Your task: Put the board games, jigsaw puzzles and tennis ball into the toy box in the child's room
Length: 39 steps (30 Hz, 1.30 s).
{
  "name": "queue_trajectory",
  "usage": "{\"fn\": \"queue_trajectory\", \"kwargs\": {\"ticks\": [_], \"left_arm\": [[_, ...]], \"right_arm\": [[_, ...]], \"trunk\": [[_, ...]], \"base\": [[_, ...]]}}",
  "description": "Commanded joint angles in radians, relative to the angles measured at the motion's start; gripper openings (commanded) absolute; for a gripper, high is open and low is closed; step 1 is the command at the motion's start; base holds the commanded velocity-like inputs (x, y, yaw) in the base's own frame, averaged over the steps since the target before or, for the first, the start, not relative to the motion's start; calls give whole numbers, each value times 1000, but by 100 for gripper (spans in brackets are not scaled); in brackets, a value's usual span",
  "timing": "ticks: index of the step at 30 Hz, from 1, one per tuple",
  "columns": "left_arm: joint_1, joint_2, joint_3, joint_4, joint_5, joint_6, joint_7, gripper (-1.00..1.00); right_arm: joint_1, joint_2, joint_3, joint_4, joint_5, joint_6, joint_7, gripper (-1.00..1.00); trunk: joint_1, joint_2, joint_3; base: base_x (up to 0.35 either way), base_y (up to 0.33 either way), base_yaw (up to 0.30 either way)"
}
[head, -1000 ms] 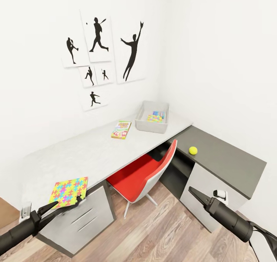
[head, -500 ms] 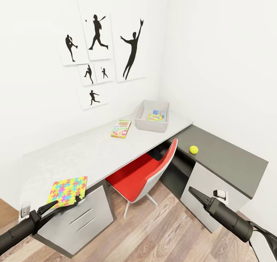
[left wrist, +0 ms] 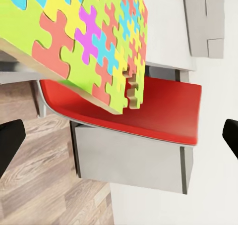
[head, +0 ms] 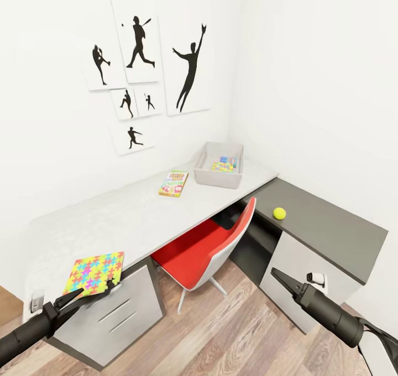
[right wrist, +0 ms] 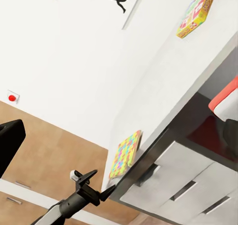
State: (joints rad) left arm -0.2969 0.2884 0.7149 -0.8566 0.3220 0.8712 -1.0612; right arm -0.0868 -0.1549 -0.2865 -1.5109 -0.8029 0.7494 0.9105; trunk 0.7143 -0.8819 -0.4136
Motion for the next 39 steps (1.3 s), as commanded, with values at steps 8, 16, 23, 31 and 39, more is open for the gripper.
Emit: {"fn": "queue_trajectory", "kwargs": {"ticks": [8,16,23,31,39], "left_arm": [[-1,0,0,1,2,5,-2,100],[-1,-1,-1,1,2,3,-2,100],[-1,-2,-2,1,2,1,-2,100],[-1,-2,-2,1,2,-1,-2,100],[-1,-2,-2,1,2,-1,-2,100]], "right_arm": [[-1,-1,-2,0,-3,7,1,100],[-1,0,-1,0,-4,7,1,100],[-1,0,-1,0,-4,7,1,100],[-1,0,0,0,-3,6,1,100],[-1,1,0,0,-2,4,1,100]], "trunk": [[31,-57,-26],[62,-113,-51],[85,-155,-70],[85,-155,-70],[85,-155,-70]], "base": [[0,0,0],[0,0,0],[0,0,0],[0,0,0],[0,0,0]]}}
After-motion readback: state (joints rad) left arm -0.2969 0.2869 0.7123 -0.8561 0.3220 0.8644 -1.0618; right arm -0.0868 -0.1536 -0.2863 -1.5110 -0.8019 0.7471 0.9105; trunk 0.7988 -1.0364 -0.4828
